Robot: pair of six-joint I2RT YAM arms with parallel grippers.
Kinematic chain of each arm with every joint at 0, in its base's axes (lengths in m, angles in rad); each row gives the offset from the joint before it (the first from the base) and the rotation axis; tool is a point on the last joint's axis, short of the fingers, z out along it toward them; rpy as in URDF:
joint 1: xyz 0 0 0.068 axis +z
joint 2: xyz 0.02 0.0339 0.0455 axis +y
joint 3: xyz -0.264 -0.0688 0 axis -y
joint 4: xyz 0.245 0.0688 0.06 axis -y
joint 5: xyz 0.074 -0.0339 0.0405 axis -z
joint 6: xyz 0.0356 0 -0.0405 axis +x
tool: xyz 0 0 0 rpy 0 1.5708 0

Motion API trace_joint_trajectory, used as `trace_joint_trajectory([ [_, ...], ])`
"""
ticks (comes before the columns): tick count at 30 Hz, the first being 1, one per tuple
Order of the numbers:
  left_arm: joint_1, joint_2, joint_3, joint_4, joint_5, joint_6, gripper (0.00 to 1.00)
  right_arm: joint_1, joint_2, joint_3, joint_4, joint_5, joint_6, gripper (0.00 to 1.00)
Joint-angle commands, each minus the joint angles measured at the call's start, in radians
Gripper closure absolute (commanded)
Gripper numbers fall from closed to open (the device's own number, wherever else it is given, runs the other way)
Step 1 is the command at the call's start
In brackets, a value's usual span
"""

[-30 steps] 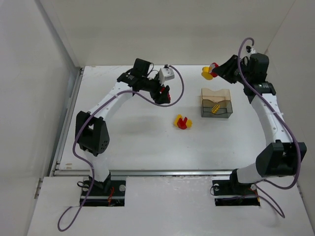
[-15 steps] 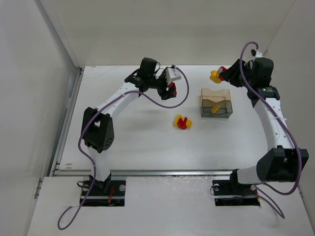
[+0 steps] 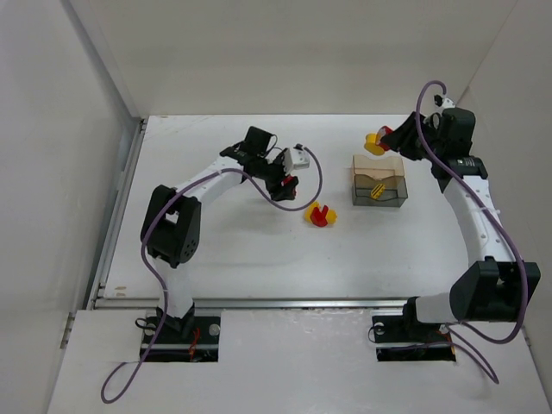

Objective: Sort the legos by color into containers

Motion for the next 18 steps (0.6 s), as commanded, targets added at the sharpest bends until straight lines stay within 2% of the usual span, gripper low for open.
trace_joint_trajectory([
  [1, 0.040, -0.005, -0.084, -0.082, 0.033, 0.105, 1.00, -0.005, -0.049, -0.012, 0.036, -0.033, -0.005, 1.00],
  [4, 0.051, -0.041, -0.194, -0.014, 0.030, 0.136, 1.00, -0.005, -0.071, -0.030, 0.036, -0.033, -0.005, 1.00],
  [9, 0.021, -0.037, -0.167, -0.014, 0.002, 0.104, 1.00, -0.005, -0.071, -0.039, 0.036, -0.045, 0.004, 1.00],
  [12, -0.012, 0.008, -0.109, -0.086, -0.105, 0.080, 1.00, -0.005, -0.082, -0.039, 0.036, -0.045, 0.004, 1.00],
  [14, -0.035, 0.058, -0.021, -0.175, -0.206, 0.050, 0.96, -0.005, -0.091, -0.039, 0.027, -0.045, 0.004, 1.00],
  [18, -0.045, 0.113, 0.023, -0.324, -0.257, 0.050, 0.85, -0.005, -0.091, -0.039, 0.026, -0.045, 0.004, 1.00],
])
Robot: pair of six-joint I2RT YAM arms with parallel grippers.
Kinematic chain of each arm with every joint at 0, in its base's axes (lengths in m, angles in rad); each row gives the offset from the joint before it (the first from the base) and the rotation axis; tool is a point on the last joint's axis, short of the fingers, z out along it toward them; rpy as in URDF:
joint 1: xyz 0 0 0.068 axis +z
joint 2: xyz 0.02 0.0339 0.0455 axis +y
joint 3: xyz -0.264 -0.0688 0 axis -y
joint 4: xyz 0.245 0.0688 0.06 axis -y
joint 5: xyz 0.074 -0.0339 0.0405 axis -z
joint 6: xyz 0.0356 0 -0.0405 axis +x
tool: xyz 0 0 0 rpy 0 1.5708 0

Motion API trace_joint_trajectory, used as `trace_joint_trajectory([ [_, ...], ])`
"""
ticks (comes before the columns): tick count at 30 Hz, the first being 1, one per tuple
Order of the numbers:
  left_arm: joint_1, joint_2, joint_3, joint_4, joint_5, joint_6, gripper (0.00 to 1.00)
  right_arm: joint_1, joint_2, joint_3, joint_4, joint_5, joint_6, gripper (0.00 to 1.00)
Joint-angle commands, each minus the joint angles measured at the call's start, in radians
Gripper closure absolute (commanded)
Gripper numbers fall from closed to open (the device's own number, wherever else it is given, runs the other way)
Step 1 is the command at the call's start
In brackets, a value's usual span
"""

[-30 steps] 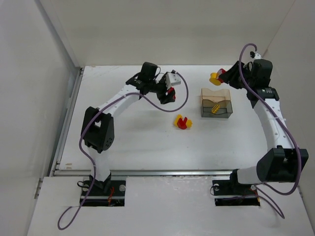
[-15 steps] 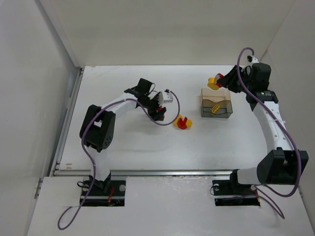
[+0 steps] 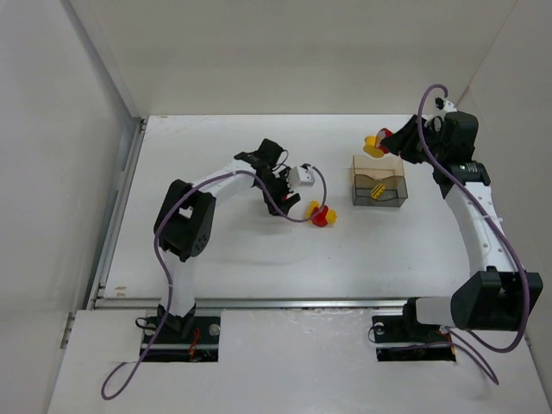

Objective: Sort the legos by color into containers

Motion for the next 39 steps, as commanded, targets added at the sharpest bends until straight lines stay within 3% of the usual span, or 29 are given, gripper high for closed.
trace_joint_trajectory([
  [1, -0.018, 0.038, 0.038, -0.179, -0.095, -0.011, 0.82, -0.005, -0.037, 0.003, 0.029, -0.015, 0.004, 1.00],
  [11, -0.052, 0.057, 0.038, -0.188, -0.179, -0.043, 0.49, -0.005, -0.047, 0.013, 0.029, -0.015, 0.004, 1.00],
  [14, -0.052, 0.013, 0.048, -0.165, -0.190, -0.065, 0.16, -0.005, -0.047, 0.013, 0.029, -0.015, 0.004, 1.00],
  [15, -0.052, 0.002, 0.048, -0.165, -0.190, -0.065, 0.00, -0.005, -0.047, 0.013, 0.029, -0.015, 0.004, 1.00],
  [20, -0.052, -0.052, 0.091, -0.156, -0.220, -0.109, 0.00, -0.005, -0.047, 0.003, 0.029, -0.015, 0.004, 1.00],
  [25, -0.052, -0.135, 0.176, -0.156, -0.352, -0.152, 0.00, -0.005, -0.056, 0.003, 0.029, -0.015, 0.004, 1.00],
  [29, -0.052, -0.237, 0.326, -0.167, -0.473, -0.152, 0.00, -0.005, -0.056, 0.025, 0.020, -0.006, -0.007, 1.00],
  [32, -0.052, -0.331, 0.462, -0.041, -0.510, -0.238, 0.00, 0.030, -0.056, 0.051, 0.000, 0.036, -0.031, 1.00],
  [35, -0.052, -0.464, 0.292, 0.212, -0.639, -0.425, 0.00, 0.043, -0.047, 0.051, 0.013, 0.045, -0.032, 1.00],
  [37, -0.058, -0.511, 0.124, 0.298, -0.575, -0.377, 0.00, 0.043, -0.036, 0.060, 0.024, 0.010, -0.032, 1.00],
  [39, -0.124, -0.531, 0.077, 0.282, -0.535, -0.317, 0.00, 0.055, -0.025, 0.083, 0.024, -0.012, -0.021, 1.00],
])
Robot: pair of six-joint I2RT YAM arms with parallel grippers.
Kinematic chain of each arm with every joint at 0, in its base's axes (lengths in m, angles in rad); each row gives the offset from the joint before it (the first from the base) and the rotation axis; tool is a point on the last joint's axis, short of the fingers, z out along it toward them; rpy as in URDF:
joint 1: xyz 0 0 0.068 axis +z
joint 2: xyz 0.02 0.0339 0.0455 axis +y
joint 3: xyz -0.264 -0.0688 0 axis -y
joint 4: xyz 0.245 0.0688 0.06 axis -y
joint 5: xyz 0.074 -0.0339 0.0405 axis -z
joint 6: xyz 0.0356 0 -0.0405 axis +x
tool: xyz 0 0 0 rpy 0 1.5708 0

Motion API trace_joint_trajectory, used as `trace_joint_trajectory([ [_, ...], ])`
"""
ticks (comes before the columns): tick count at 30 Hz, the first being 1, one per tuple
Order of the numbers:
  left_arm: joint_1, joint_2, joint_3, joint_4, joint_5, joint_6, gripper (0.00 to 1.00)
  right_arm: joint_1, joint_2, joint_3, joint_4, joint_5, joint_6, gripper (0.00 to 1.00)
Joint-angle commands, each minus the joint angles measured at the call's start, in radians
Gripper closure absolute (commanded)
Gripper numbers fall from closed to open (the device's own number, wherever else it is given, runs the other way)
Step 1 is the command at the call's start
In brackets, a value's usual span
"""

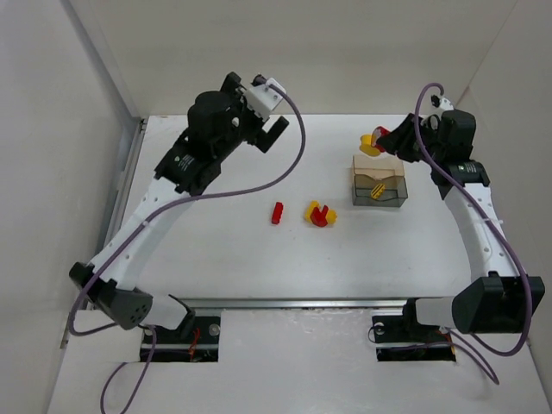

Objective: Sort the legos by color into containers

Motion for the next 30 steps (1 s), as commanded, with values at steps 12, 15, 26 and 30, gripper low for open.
trace_joint_trajectory([
  [12, -0.183, 0.019, -0.141, 0.021, 0.216, 0.161, 0.11, 0.249, 0.103, 0.242, -0.020, -0.235, -0.117, 1.00],
  [15, -0.183, 0.019, -0.152, 0.030, 0.241, 0.184, 0.03, 0.308, 0.103, 0.230, -0.009, -0.235, -0.117, 1.00],
  [26, -0.183, 0.051, -0.131, -0.011, 0.169, 0.156, 0.25, 0.384, 0.083, 0.221, 0.032, -0.245, -0.117, 1.00],
  [30, -0.183, 0.060, -0.106, -0.020, 0.160, 0.132, 0.65, 0.393, 0.074, 0.211, 0.044, -0.271, -0.117, 1.00],
])
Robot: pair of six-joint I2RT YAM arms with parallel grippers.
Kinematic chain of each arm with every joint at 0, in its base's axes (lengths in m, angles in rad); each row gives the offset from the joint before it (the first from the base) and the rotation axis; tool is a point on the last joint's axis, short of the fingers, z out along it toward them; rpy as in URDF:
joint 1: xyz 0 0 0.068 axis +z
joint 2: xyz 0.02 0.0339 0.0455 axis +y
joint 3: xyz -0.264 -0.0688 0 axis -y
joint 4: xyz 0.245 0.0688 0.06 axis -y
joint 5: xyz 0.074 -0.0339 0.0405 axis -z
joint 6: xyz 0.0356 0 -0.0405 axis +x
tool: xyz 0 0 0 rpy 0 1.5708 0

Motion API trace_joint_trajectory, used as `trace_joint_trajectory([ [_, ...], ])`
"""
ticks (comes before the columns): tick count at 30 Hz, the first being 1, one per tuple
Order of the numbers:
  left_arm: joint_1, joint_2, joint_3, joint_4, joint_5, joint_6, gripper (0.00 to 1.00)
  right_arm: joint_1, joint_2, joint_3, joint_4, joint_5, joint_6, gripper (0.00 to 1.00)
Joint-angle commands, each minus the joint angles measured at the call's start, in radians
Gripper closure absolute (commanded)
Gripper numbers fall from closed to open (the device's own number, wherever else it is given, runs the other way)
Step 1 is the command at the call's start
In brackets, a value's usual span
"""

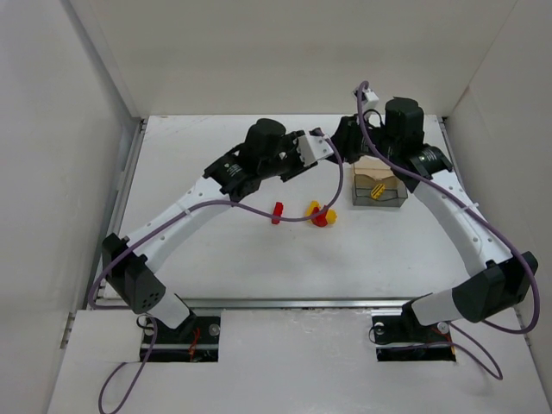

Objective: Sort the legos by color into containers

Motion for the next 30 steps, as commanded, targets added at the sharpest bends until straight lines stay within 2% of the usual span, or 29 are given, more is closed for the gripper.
trace_joint_trajectory([
  [1, -0.004, 0.000, 0.066, 0.014, -0.013, -0.019, 0.80, 0.019, -0.041, 0.015, 0.081, -0.035, -0.013, 1.00],
  [3, -0.004, 0.009, 0.075, 0.014, -0.027, -0.031, 0.93, 0.028, -0.041, 0.015, 0.081, -0.035, -0.013, 1.00],
  [5, -0.004, 0.009, 0.075, 0.004, -0.037, -0.031, 1.00, 0.028, -0.041, 0.006, 0.081, -0.018, -0.002, 1.00],
  [9, -0.004, 0.020, 0.075, -0.048, -0.060, -0.031, 1.00, -0.023, -0.032, 0.006, 0.081, 0.002, 0.050, 1.00],
  [16, -0.004, 0.020, -0.026, -0.118, -0.079, -0.069, 1.00, -0.176, -0.041, -0.030, 0.124, 0.075, 0.197, 1.00],
  [18, -0.004, 0.020, -0.044, -0.127, -0.079, -0.081, 1.00, -0.185, -0.041, -0.030, 0.124, 0.102, 0.215, 1.00],
  [20, -0.004, 0.020, -0.053, -0.118, -0.102, -0.106, 1.00, -0.207, -0.041, -0.042, 0.104, 0.207, 0.231, 1.00],
  [23, -0.004, 0.020, -0.053, -0.107, -0.134, -0.138, 1.00, -0.260, -0.052, -0.120, 0.083, 0.389, 0.370, 1.00],
  [25, -0.004, 0.020, -0.064, -0.087, -0.143, -0.152, 1.00, -0.299, -0.092, -0.255, 0.145, 0.421, 0.520, 1.00],
  [27, 0.005, 0.020, -0.073, -0.087, -0.143, -0.161, 1.00, -0.322, -0.115, -0.359, 0.168, 0.496, 0.597, 1.00],
  [30, 0.025, 0.011, -0.095, -0.067, -0.143, -0.174, 1.00, -0.322, -0.124, -0.395, 0.168, 0.627, 0.676, 1.00],
])
